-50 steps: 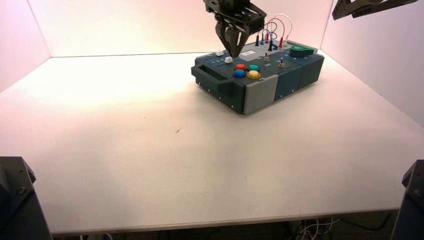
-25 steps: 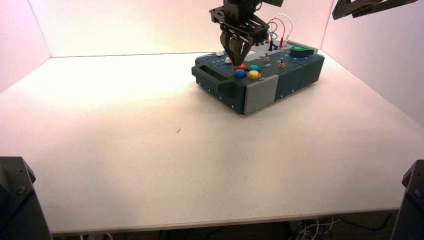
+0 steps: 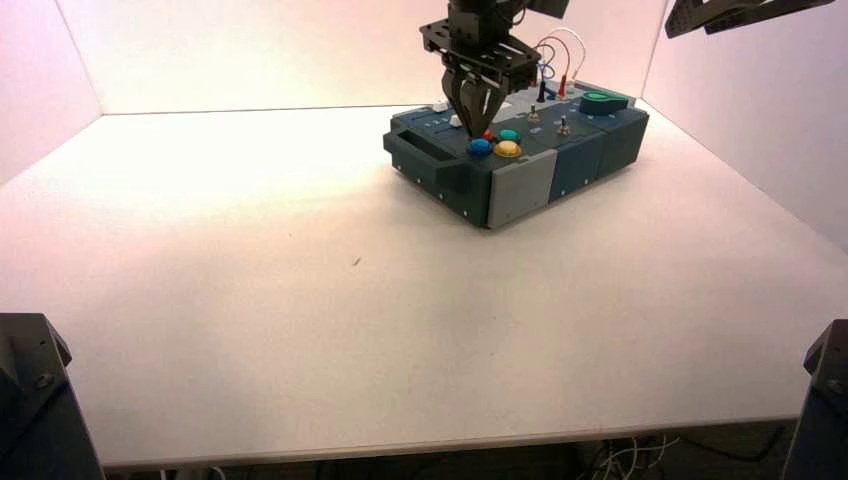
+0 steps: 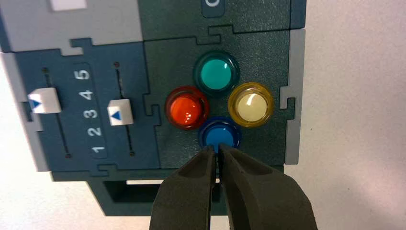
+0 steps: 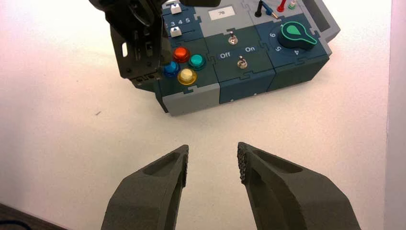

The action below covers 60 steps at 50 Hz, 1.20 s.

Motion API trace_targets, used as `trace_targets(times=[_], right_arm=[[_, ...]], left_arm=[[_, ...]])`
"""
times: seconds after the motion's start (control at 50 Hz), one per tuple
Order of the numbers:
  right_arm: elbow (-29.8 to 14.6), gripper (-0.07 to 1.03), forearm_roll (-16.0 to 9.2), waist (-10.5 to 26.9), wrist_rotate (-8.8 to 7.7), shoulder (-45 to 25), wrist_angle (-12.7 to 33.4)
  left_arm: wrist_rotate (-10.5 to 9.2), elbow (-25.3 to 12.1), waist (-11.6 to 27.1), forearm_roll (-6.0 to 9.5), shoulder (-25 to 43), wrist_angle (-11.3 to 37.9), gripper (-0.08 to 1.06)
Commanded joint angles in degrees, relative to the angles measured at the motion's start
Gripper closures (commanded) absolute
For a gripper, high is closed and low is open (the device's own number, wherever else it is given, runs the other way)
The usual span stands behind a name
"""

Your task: Push the blue button with the left gripper.

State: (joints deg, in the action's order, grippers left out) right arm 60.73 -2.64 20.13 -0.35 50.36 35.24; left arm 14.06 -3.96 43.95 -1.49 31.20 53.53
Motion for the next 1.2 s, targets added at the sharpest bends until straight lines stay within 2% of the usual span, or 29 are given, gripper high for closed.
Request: trace_targets(times=[0.02,0.22,0.7,1.0,1.2], right_arm=[[-0.88,0.41,-0.18,0.00,0.09,-0.09,-0.62],[-0.79,0.41,-0.18,0.00,0.09,-0.09,-0.62],[-0.88,0.41,-0.18,0.00,0.09,-0.09,-0.62],[-0.79,0.41,-0.18,0.09,0.09,0.00,-0.62],[-0.88,0.41,-0.18,0.09,0.09,0.00,-0.62]], left_arm=[[0.26,-1.67,-0.09,0.44,-0.79,0.00,0.94],[0.26,-1.67,-0.09,1.14,-0.35,0.26,0.94],[0.26,-2.02,-0.09,1.14,-1.05,1.05,0.94],[0.35,-2.46,-0.18,0.79,-7.73,1.49,0.94],[0.26,-0.70,-0.44,0.70,-13.01,1.32,0.92]])
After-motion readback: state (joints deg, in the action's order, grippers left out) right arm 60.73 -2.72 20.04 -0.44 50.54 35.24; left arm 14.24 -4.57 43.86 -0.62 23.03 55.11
